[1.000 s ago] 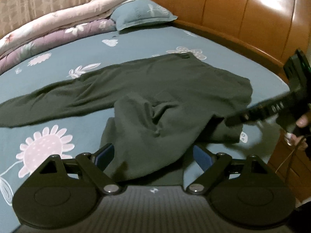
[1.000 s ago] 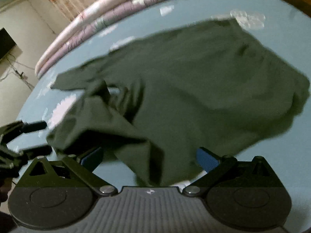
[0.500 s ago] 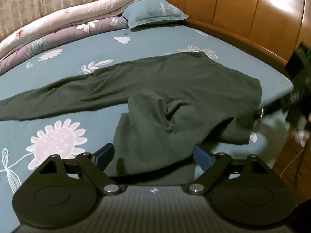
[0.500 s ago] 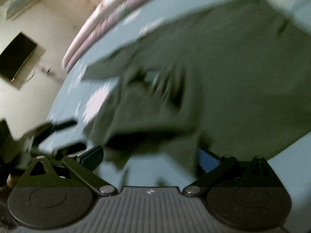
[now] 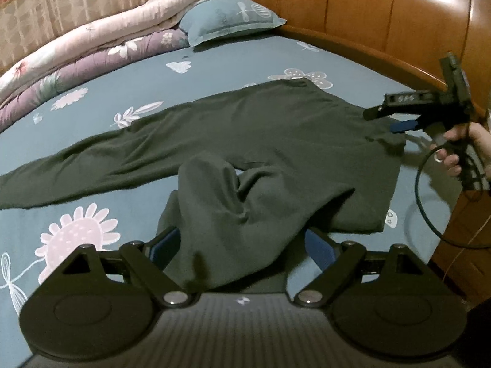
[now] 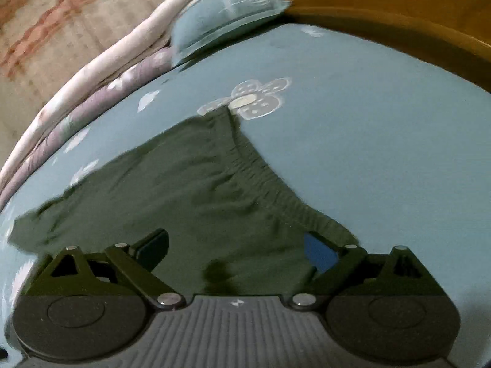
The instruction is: Fold clothes
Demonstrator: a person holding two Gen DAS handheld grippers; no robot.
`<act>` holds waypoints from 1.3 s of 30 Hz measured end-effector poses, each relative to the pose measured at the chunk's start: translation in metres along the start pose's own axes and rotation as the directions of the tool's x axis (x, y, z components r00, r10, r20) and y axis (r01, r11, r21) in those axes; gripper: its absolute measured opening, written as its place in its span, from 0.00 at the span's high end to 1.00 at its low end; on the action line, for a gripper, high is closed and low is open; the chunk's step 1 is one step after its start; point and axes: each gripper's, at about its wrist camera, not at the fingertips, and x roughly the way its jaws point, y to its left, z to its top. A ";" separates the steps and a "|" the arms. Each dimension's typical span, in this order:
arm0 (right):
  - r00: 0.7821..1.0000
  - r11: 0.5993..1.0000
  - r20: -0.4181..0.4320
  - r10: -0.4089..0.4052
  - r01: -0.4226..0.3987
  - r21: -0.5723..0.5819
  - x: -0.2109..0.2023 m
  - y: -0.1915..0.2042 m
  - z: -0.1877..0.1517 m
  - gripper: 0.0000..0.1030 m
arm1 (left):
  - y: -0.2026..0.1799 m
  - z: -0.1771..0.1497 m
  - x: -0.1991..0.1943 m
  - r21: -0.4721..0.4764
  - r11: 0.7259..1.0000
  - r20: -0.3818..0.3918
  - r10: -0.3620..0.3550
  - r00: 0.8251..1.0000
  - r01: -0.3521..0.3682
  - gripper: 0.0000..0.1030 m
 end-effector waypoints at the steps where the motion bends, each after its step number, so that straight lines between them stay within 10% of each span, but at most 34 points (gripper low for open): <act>1: 1.000 1.000 -0.004 0.030 -0.030 -0.006 -0.002 0.007 -0.001 0.00 | -0.001 0.002 0.001 -0.002 1.000 0.001 -0.001 1.000 0.001 0.14; 7: 0.988 0.965 -0.127 0.091 -0.119 -0.232 0.012 0.050 -0.025 0.00 | -0.013 0.007 0.012 0.018 1.000 -0.009 -0.025 1.000 0.026 0.14; 19: 0.991 0.950 -0.110 0.081 -0.110 -0.294 0.017 0.045 -0.041 0.00 | 0.007 -0.030 0.034 -0.126 0.992 -0.184 -0.040 0.982 0.017 0.14; 27: 0.991 0.939 -0.105 0.077 -0.108 -0.328 0.015 0.042 -0.042 0.00 | 0.066 -0.028 -0.001 -0.300 0.954 -0.094 -0.035 0.995 0.006 0.14; 30: 0.992 0.934 -0.104 0.075 -0.106 -0.340 0.014 0.042 -0.043 0.00 | 0.101 -0.032 0.009 -0.457 0.889 -0.071 -0.061 0.996 0.022 0.14; 35: 0.991 0.926 -0.109 0.074 -0.109 -0.361 0.014 0.042 -0.043 0.00 | 0.145 -0.054 0.038 -0.724 0.660 0.007 -0.283 0.959 0.199 0.15; 39: 0.991 0.930 -0.108 0.078 -0.111 -0.351 0.012 0.040 -0.043 0.00 | 0.155 -0.062 0.052 -0.795 0.528 0.081 -0.395 0.915 0.299 0.14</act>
